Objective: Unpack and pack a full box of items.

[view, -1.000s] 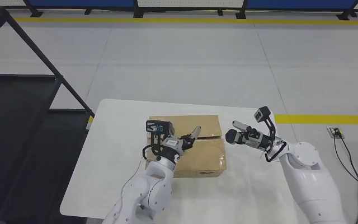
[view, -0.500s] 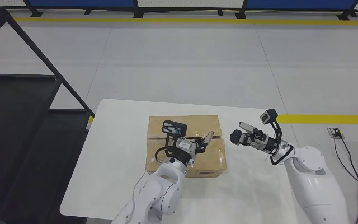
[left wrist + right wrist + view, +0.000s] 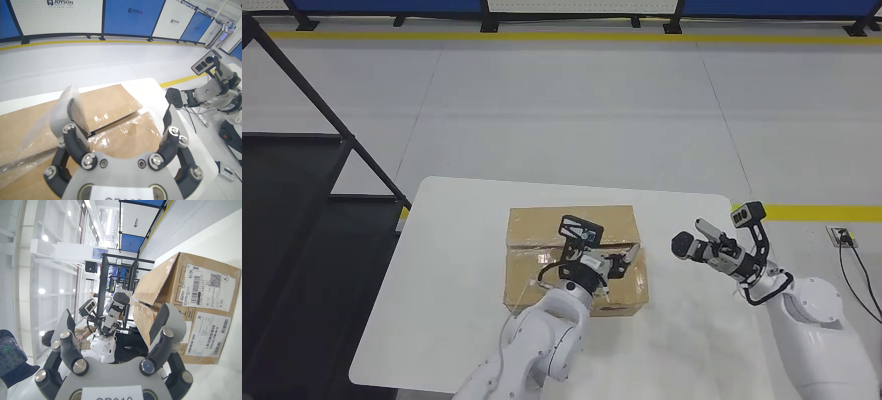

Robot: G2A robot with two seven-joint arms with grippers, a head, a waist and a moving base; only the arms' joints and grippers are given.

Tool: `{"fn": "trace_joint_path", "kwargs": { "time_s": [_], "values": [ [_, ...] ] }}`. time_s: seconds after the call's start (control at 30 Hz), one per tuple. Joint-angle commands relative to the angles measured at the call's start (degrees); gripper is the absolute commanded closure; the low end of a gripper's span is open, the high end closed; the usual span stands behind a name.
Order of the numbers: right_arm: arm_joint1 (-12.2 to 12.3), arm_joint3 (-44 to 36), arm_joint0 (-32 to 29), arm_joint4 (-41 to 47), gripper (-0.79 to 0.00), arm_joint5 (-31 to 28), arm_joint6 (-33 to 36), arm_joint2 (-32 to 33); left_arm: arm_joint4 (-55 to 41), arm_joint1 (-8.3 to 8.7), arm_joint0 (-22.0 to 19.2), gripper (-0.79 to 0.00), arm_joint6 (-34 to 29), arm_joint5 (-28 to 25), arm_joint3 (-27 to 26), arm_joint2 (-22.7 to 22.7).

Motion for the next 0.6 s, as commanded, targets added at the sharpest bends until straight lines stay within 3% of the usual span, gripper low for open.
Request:
{"fn": "trace_joint_path", "kwargs": {
  "time_s": [0.0, 0.43, 0.57],
  "values": [
    [0.14, 0.04, -0.35, 0.25, -0.785, -0.08, 0.15, 0.41, 0.62, -0.27, -0.45, -0.785, -0.57, -0.04, 0.61, 0.54],
    [0.7, 1.2, -0.21, 1.16, -0.785, -0.31, 0.73, 0.38, 4.82, -1.91, -1.93, -0.785, -3.64, -0.92, 3.17, 2.36],
    [0.84, 1.55, -0.08, 1.41, -0.785, -0.33, 0.72, 0.32, 11.73, -2.14, -3.0, -0.785, -5.05, -2.52, 4.83, 4.21]
  ]
}}
